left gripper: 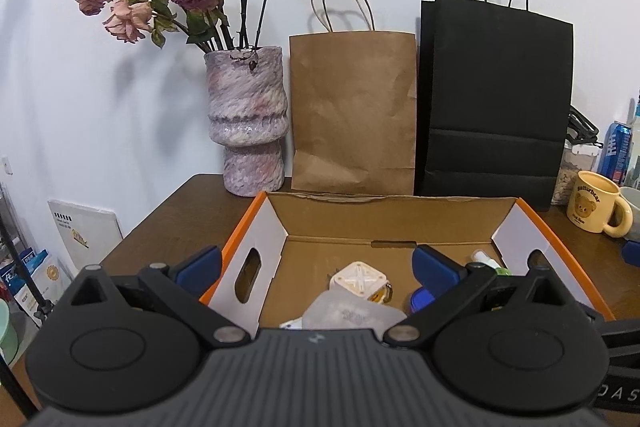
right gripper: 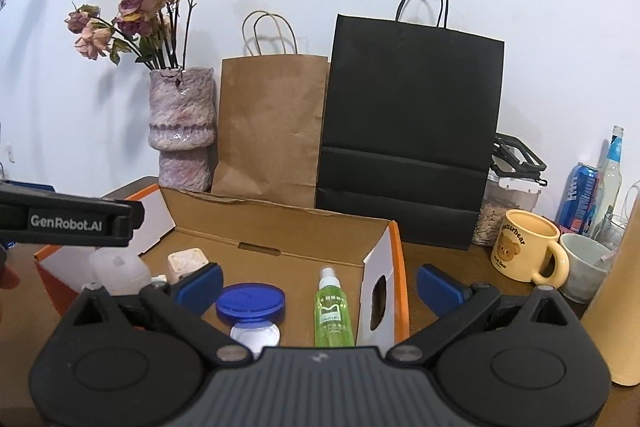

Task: Organize rigid objects
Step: 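Move both grippers back from the box toward the caps and lids on the table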

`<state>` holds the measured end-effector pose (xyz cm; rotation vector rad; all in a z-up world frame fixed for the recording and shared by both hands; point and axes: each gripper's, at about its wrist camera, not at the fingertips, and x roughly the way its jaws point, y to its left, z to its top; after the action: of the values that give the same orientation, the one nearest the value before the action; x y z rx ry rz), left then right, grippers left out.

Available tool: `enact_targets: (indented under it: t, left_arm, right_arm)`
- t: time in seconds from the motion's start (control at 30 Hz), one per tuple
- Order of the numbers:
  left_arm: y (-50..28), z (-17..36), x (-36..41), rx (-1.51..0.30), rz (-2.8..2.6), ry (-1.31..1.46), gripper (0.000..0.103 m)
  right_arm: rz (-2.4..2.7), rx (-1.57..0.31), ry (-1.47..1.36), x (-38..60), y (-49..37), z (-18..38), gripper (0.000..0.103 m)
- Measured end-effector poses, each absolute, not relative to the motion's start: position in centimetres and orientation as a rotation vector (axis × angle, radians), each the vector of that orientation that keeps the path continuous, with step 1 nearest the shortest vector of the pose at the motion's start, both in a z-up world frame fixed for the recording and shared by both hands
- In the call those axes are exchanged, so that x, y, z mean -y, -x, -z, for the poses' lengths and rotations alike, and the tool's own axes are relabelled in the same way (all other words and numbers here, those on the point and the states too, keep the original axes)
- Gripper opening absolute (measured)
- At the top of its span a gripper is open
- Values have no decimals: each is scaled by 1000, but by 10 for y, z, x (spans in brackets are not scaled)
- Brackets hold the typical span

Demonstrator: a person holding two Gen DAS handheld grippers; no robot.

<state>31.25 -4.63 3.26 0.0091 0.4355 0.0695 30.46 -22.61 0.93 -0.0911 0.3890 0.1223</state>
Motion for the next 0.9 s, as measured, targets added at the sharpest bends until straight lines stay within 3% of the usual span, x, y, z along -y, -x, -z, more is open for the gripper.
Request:
enact_targets:
  t: [0.9]
  left_arm:
    - [-235, -23, 55, -484, -43, -2, 103]
  right_arm:
    - [-129, -446, 113, 250, -220, 0, 103]
